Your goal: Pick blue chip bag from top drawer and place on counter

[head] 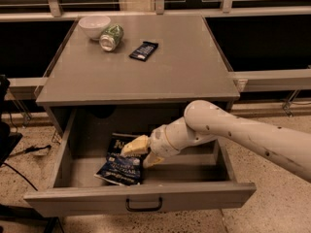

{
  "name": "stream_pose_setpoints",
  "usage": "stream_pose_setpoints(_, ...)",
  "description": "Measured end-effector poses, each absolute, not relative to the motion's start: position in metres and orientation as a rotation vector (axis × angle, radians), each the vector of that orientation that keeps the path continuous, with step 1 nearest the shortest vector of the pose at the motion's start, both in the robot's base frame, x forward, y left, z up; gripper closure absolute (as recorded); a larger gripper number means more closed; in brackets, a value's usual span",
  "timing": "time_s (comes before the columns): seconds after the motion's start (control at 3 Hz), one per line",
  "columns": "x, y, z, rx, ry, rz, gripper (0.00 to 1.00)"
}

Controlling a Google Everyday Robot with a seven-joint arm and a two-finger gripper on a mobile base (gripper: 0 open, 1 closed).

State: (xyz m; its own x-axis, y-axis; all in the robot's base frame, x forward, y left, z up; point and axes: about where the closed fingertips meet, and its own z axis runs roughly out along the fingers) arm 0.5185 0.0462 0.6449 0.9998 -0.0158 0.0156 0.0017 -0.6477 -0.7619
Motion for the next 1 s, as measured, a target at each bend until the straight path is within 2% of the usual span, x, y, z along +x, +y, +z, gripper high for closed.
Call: stream_pose_setpoints(1.0, 0.5129, 0.0549, 0.6423, -2.422, -0.086, -0.087, 0.44)
